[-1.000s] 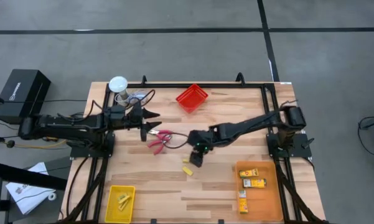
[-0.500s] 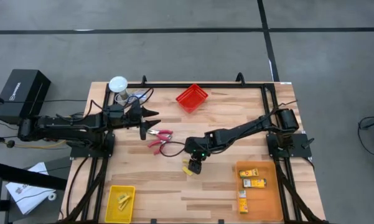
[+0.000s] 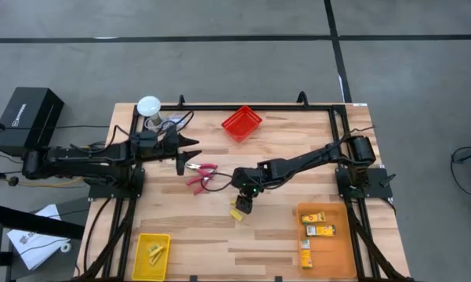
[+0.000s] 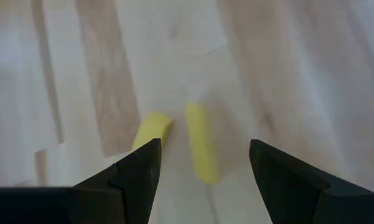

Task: Pick & Place School Supplies
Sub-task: Put the yellow eraser into the yellow bin

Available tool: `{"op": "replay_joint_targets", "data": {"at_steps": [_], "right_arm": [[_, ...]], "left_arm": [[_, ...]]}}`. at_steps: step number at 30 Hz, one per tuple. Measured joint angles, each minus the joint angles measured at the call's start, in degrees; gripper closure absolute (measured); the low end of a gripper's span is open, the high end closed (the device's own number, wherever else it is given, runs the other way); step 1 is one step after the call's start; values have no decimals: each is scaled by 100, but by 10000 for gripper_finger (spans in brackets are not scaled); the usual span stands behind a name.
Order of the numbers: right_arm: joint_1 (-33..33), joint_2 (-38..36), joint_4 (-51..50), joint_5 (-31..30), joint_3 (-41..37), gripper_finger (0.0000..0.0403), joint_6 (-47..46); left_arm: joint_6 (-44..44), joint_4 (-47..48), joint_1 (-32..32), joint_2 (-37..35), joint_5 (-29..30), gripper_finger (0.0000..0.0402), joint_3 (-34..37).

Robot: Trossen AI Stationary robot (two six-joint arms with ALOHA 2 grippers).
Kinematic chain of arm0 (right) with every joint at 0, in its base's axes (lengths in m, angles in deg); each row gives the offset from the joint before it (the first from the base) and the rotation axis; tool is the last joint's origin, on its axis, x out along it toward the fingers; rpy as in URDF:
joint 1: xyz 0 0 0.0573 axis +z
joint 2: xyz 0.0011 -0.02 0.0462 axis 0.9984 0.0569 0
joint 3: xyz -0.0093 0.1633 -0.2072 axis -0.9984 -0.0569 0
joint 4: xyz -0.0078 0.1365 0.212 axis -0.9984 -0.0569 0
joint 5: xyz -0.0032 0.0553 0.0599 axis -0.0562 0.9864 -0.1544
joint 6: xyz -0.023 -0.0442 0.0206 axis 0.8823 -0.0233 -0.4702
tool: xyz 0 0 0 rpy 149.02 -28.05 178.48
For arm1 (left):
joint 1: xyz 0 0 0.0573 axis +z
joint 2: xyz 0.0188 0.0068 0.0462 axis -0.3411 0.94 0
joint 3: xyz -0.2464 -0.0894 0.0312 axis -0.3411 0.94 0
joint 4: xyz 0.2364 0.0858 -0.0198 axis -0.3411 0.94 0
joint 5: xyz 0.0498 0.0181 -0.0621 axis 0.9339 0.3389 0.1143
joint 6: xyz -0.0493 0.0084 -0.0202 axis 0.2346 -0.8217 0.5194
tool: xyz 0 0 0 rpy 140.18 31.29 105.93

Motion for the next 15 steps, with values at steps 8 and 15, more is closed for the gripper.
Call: {"op": "replay_joint_targets", "data": {"at_steps": [8, 15], "right_arm": [[-96, 0, 2, -149, -1, 168, 143], [-74, 282, 188, -106, -16, 168, 136]], "left_arm": [[0, 34, 301, 0, 0, 221, 0], [0, 32, 456, 0, 2, 221, 0]]}}
